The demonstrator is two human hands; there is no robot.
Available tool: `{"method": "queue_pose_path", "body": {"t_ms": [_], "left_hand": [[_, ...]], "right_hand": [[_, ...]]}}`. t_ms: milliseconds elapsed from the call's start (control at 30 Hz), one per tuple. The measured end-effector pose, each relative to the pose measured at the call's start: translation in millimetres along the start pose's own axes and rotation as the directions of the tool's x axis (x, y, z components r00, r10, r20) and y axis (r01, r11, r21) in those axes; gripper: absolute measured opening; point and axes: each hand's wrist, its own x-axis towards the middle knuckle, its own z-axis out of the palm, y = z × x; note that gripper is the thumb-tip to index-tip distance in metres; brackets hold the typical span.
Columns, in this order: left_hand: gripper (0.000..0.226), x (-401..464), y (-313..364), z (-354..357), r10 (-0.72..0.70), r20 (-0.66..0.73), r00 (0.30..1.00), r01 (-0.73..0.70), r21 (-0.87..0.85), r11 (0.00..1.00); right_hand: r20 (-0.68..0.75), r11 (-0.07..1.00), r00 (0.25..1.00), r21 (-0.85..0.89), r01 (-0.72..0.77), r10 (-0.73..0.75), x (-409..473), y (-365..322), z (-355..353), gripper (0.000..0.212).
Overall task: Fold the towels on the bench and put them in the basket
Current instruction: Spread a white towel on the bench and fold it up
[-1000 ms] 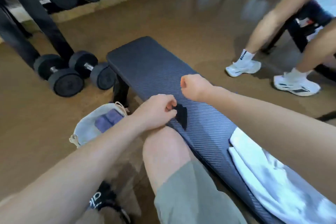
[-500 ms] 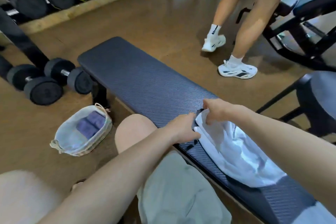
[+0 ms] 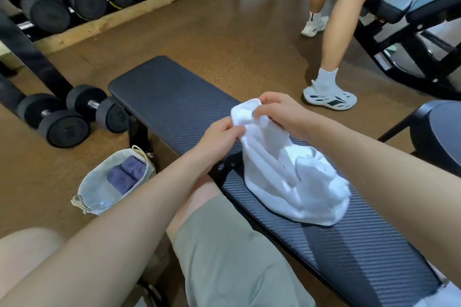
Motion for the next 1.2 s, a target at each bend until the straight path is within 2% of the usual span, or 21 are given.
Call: {"method": "queue_pose_path", "body": {"t_ms": [100, 167, 233, 300, 400, 500, 667, 733, 800, 867, 967, 1067, 1133, 1167, 1200], "left_hand": [[0.025, 10, 0, -16, -0.051, -0.034, 0.998, 0.049, -0.052, 0.997], [0.027, 18, -2, -27, -0.114, -0.019, 0.993, 0.111, -0.121, 0.986], [0.026, 21, -1, -35, -0.130, -0.002, 0.992, 0.129, -0.133, 0.983], [0.017, 19, 3, -42, -0.088, -0.018, 0.996, 0.088, -0.021, 0.996], [0.032, 18, 0, -50, 0.053, -0.002, 0.999, -0.052, 0.139, 0.989], [0.033, 23, -9, -61, 0.101, 0.042, 0.994, -0.107, 0.165, 0.981], [0.048, 26, -20, -79, -0.043, 0.143, 0.989, -0.014, 0.372, 0.928], [0.042, 31, -26, -91, -0.093, 0.150, 0.984, 0.019, 0.436, 0.900], [0.026, 35, -27, -108, -0.087, 0.132, 0.987, 0.008, 0.510, 0.860], [0.022, 42, -29, -124, -0.069, 0.095, 0.993, 0.008, 0.533, 0.846], [0.025, 55, -24, -142, -0.004, 0.023, 1.000, -0.006, 0.420, 0.908], [0.024, 81, -28, -153, 0.009, -0.218, 0.976, 0.036, 0.203, 0.978], [0.043, 101, -48, -164, -0.070, -0.303, 0.950, 0.078, 0.014, 0.997], [0.050, 109, -63, -167, -0.151, -0.296, 0.943, 0.148, -0.033, 0.988], [0.060, 116, -78, -171, -0.240, -0.278, 0.930, 0.242, -0.026, 0.970]], "right_hand": [[0.145, 0.985, 0.982, -0.140, -0.104, 0.124, 2, 9, -2, 0.028], [0.178, 0.982, 0.974, -0.154, -0.111, 0.138, 4, 18, -3, 0.023], [0.149, 0.989, 0.982, -0.114, -0.096, 0.113, 8, 23, -2, 0.014], [0.094, 0.995, 0.991, -0.025, -0.096, 0.098, 13, 22, 1, 0.015], [0.024, 0.984, 0.996, 0.161, -0.083, 0.080, 24, 9, 8, 0.009], [0.022, 0.968, 1.000, 0.248, -0.025, 0.020, 36, -8, 14, 0.015], [-0.002, 0.975, 0.999, 0.219, 0.043, -0.044, 53, -26, 22, 0.015], [-0.062, 0.977, 0.995, 0.192, 0.090, -0.079, 63, -33, 20, 0.016], [-0.114, 0.983, 0.988, 0.139, 0.119, -0.104, 74, -37, 15, 0.016], [-0.114, 0.990, 0.988, 0.077, 0.114, -0.105, 86, -39, 12, 0.015], [-0.099, 0.988, 0.983, -0.026, 0.153, -0.154, 109, -45, 17, 0.016], [-0.234, 0.979, 0.950, -0.041, 0.201, -0.205, 145, -51, 36, 0.019], [-0.201, 0.995, 0.976, -0.062, 0.075, -0.086, 173, -44, 48, 0.045], [-0.119, 0.990, 0.993, -0.135, -0.035, 0.019, 186, -34, 54, 0.063], [-0.020, 0.955, 0.993, -0.271, -0.119, 0.118, 195, -23, 59, 0.071]]}}
